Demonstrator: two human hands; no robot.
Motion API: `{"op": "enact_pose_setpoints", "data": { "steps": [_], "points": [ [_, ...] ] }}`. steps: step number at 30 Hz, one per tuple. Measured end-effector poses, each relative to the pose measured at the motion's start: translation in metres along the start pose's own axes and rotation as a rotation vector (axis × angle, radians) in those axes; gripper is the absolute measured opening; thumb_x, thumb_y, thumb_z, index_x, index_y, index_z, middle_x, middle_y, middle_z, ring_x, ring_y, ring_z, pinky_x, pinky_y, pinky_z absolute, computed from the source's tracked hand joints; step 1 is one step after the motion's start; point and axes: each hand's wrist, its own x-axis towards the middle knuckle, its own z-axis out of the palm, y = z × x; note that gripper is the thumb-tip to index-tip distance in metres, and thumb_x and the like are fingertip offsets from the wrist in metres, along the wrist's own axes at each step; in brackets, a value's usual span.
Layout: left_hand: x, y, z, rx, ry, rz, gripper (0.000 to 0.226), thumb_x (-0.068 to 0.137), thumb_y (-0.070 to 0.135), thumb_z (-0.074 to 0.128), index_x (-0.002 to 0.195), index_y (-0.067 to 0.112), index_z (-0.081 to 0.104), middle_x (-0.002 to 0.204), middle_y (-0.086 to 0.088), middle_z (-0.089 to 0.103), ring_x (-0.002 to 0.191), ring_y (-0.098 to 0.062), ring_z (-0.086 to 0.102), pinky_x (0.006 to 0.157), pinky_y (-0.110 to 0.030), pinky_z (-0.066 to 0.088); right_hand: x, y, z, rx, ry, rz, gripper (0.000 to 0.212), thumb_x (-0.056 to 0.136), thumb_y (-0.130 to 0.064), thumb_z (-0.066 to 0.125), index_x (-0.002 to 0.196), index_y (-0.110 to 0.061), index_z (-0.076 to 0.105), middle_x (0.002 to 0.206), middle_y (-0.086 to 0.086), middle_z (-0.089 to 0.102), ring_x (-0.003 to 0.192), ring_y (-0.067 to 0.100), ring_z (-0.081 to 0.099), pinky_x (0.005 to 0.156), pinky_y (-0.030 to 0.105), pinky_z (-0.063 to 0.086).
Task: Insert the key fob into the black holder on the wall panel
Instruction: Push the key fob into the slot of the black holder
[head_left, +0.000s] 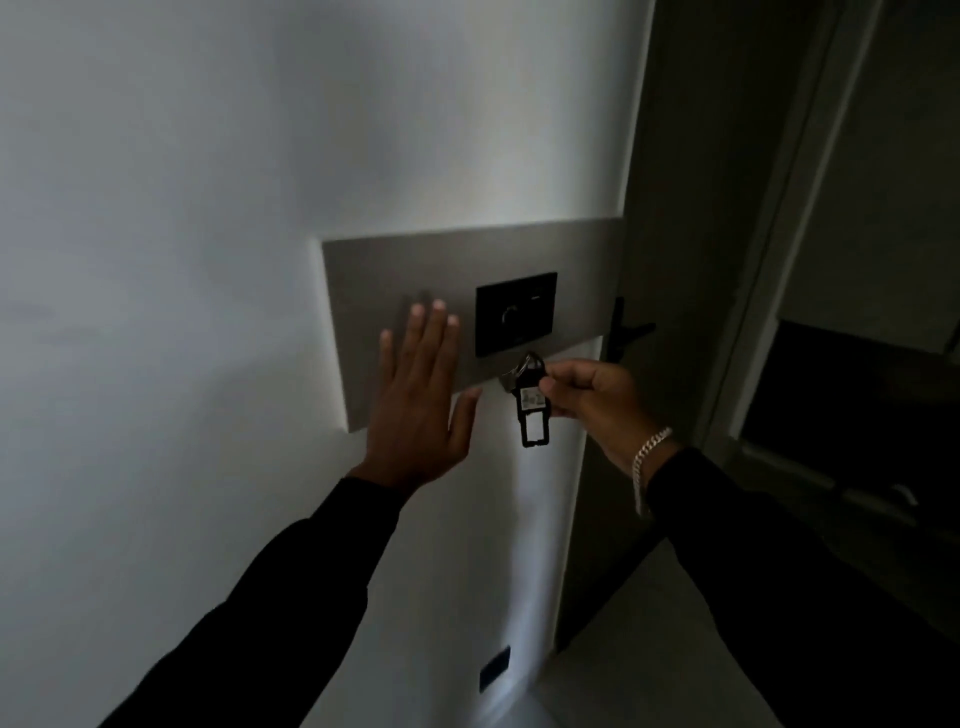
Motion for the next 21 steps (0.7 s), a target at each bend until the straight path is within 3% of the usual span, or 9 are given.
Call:
{"op": "enact_pose_setpoints", "data": {
  "steps": [2,4,7,9,13,18,21],
  "points": [
    [0.023,0.005,0.017,0.054,-0.002,0.031,0.069,0.099,0.039,0.038,0.155,0.001,0.025,0.166,-0.019,0.019,0.156,-0.033,0.008,0.126,-0.058,0.008,0.023,0.000,-0.021,0.014,0.003,-0.016,0.028,0.087,0.001,0.057,0.114,0.009,0.060,0.115,0.031,0.064,0.094,0.028,0.066,0.076,0.027,0.056],
    [0.045,0.005,0.031,0.114,0.007,0.029,0.069,0.099,0.038,0.039,0.155,0.000,0.026,0.166,-0.020,0.019,0.156,-0.034,0.009,0.126,-0.058,0.009,0.048,0.001,-0.034,0.037,0.007,-0.035,0.030,0.088,0.002,0.056,0.117,0.010,0.058,0.117,0.033,0.062,0.099,0.032,0.063,0.073,0.023,0.056],
    [0.071,0.002,0.054,0.196,0.061,-0.051,0.070,0.099,0.041,0.037,0.155,0.001,0.025,0.166,-0.019,0.020,0.156,-0.033,0.010,0.127,-0.053,0.008,0.087,0.006,-0.048,0.110,0.004,-0.062,0.032,0.087,0.003,0.056,0.119,0.011,0.055,0.112,0.035,0.062,0.090,0.031,0.064,0.062,0.013,0.055],
    [0.078,-0.001,0.067,0.270,0.099,-0.115,0.073,0.099,0.047,0.034,0.156,0.002,0.024,0.167,-0.017,0.019,0.157,-0.032,0.009,0.127,-0.049,0.004,0.110,0.007,-0.054,0.177,-0.026,-0.076,0.032,0.087,0.003,0.056,0.118,0.011,0.055,0.093,0.018,0.067,0.075,0.019,0.061,0.061,0.015,0.054],
    [0.085,-0.001,0.090,0.416,0.141,-0.160,0.074,0.099,0.051,0.032,0.158,0.008,0.020,0.169,-0.012,0.015,0.157,-0.029,0.005,0.127,-0.046,-0.005,0.158,0.010,-0.068,0.229,-0.091,-0.132,0.017,0.086,0.002,0.057,0.094,-0.010,0.067,0.072,-0.005,0.070,0.066,0.007,0.065,0.065,0.020,0.056],
    [0.113,0.007,0.093,0.395,0.257,-0.158,0.068,0.099,0.040,0.035,0.157,0.006,0.022,0.167,-0.017,0.018,0.157,-0.031,0.008,0.127,-0.048,0.004,0.204,-0.003,-0.078,0.294,-0.253,-0.179,0.022,0.084,-0.003,0.061,0.080,-0.022,0.070,0.070,-0.005,0.074,0.068,0.007,0.067,0.066,0.023,0.059],
    [0.125,0.005,0.090,0.479,0.314,-0.143,0.065,0.099,0.033,0.039,0.156,0.005,0.025,0.166,-0.017,0.021,0.156,-0.034,0.013,0.127,-0.046,0.002,0.227,-0.005,-0.078,0.291,-0.309,-0.247,0.018,0.083,-0.002,0.063,0.081,-0.019,0.070,0.064,-0.007,0.073,0.063,0.005,0.066,0.062,0.022,0.060]
  ]
}}
